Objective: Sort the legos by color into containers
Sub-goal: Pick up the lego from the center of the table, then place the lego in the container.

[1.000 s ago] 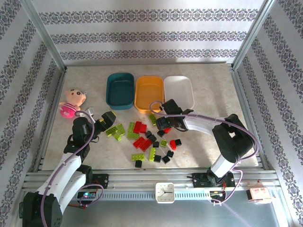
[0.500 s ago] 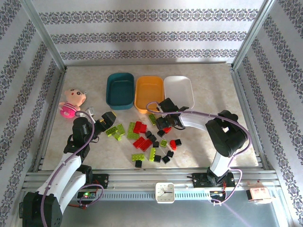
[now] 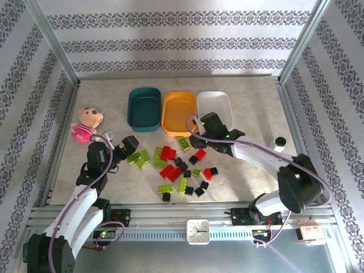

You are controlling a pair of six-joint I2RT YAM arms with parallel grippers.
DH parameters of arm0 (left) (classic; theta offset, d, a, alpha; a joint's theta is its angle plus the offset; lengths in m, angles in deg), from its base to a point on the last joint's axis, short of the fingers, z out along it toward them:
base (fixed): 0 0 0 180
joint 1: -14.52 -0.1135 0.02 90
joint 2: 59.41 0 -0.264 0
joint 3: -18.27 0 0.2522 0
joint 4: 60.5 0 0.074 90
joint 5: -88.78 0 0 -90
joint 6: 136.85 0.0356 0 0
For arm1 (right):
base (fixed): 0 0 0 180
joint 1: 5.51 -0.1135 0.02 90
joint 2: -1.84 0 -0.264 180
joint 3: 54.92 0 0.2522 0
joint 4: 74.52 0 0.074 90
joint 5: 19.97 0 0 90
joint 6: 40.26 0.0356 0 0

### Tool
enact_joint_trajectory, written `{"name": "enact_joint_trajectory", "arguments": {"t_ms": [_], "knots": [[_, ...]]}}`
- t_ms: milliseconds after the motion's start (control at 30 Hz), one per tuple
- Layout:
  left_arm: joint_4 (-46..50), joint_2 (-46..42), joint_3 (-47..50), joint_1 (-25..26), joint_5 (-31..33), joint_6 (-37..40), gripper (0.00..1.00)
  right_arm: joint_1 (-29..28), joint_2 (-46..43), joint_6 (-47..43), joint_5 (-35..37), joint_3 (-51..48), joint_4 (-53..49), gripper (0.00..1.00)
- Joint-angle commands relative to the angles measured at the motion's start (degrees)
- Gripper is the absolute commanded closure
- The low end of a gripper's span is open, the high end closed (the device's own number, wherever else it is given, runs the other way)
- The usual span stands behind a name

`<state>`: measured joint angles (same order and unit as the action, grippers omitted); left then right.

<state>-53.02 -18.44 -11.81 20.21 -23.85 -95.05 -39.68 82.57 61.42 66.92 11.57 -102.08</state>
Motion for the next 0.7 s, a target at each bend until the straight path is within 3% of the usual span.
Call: {"name": "enact_joint_trajectory", "arguments": {"t_ms": [0, 133, 300, 367, 433, 500, 667], "knots": [[2.6, -2.0, -1.7, 0.7, 2.4, 0.9, 0.01, 5.4, -1.2, 3.7, 0.4, 1.4, 0.0, 0.63], [6.9, -2.8, -2.7, 0.7, 4.4, 1.3, 0.01, 11.4, 5.0, 6.3, 1.1, 6.4, -0.2, 0.64], [14.5, -2.8, -5.2, 0.7, 7.5, 2.8, 0.0, 14.9, 16.7, 8.0, 4.2, 14.8, -2.0, 0.65], [16.6, -2.8, -5.9, 0.7, 8.5, 3.4, 0.0, 15.5, 20.0, 8.2, 5.1, 17.4, -2.9, 0.59], [18.6, -2.7, -6.4, 0.7, 9.4, 3.8, 0.02, 15.7, 22.5, 8.2, 5.0, 19.7, -3.8, 0.41], [20.4, -2.5, -7.0, 0.8, 10.2, 4.6, 0.05, 15.5, 22.6, 8.0, 4.6, 20.4, -4.2, 0.31], [26.0, 0.2, -8.7, 3.7, 14.1, 7.7, 0.14, 13.2, 17.2, 8.1, 5.1, 15.3, -1.1, 0.27]]}}
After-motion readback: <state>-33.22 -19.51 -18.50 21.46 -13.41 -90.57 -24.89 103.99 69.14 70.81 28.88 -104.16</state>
